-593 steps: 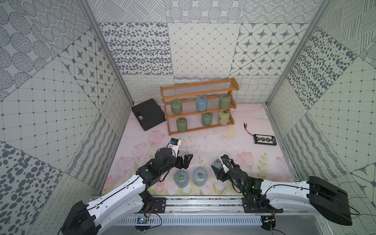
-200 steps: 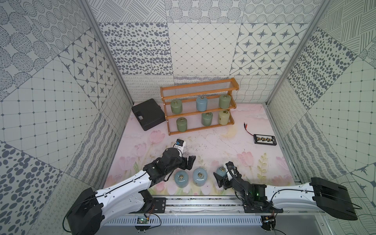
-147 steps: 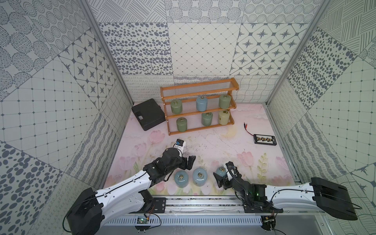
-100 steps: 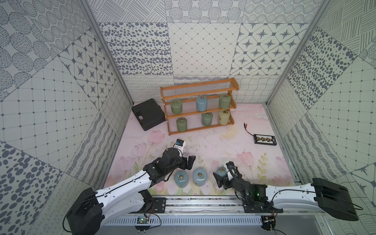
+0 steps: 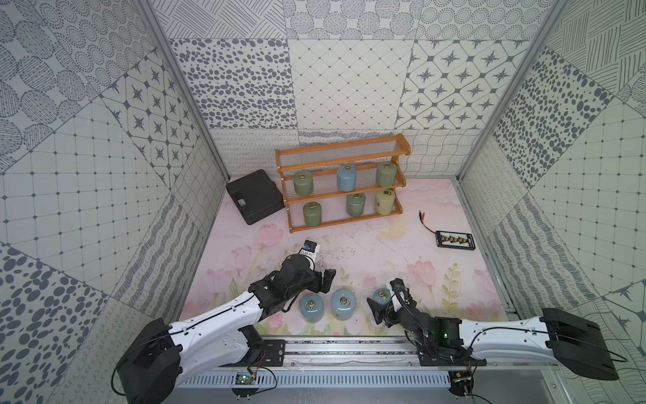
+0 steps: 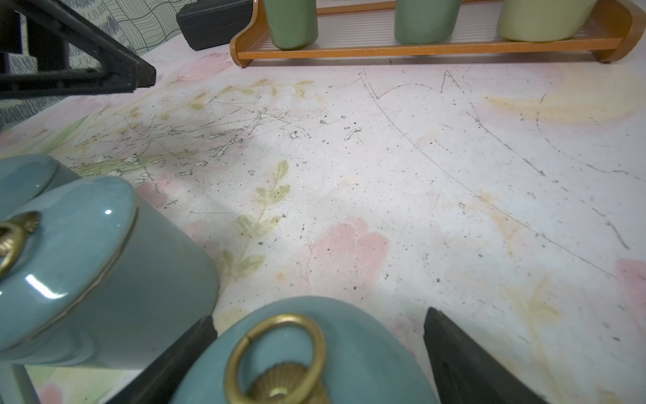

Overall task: Remove the tea canisters from the shelf
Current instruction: Place the tea canister at the center of the board.

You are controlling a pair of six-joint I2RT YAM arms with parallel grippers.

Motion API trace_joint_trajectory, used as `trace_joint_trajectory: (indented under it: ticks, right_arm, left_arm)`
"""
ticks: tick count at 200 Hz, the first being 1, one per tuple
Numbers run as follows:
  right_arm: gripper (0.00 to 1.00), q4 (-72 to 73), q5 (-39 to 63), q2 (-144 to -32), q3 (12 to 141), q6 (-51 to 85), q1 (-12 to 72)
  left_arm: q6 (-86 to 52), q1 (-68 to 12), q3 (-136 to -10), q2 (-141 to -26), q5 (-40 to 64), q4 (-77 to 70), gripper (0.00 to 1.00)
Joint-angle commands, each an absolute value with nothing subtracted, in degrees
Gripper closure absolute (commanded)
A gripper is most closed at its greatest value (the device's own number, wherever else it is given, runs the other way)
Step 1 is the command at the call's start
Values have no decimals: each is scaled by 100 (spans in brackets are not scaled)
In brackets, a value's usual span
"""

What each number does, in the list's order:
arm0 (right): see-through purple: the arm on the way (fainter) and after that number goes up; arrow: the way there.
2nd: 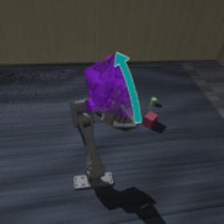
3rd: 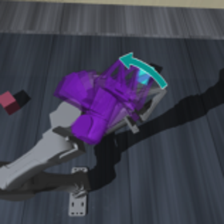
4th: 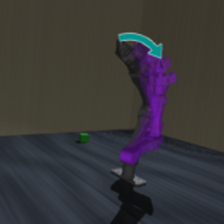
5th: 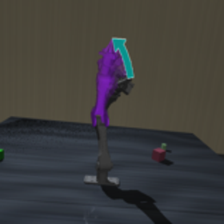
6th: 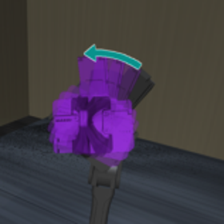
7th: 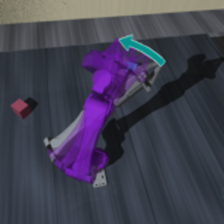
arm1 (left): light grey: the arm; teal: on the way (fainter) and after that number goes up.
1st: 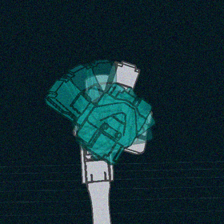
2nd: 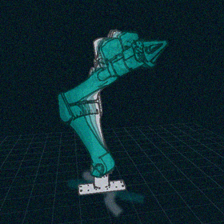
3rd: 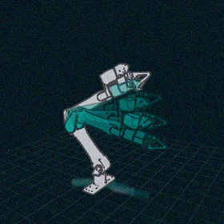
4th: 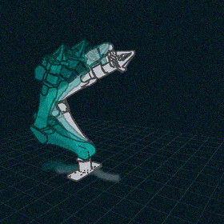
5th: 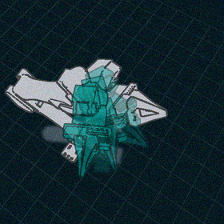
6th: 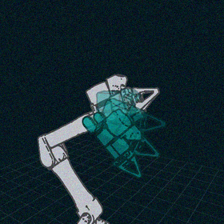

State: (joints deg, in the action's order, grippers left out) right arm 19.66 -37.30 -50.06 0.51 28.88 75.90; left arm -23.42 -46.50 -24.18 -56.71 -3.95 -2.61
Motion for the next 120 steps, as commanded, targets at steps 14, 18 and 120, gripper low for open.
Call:
trace_joint_trajectory:
  ticks: [14,18,120]
  right_arm:
    - [4,1823,-3942,-4960,40,3135,7697]
    - [4,1806,-3942,-4962,59,3150,7712]
    - [3,1875,-3993,-5415,266,3304,7953]
  left_arm:
    - [-2165,-4654,-2365,-5696,-559,-620,0]
    - [-2155,-4662,-2365,-5700,-564,-628,0]
    - [-2102,-4654,-2381,-5967,-572,-777,0]
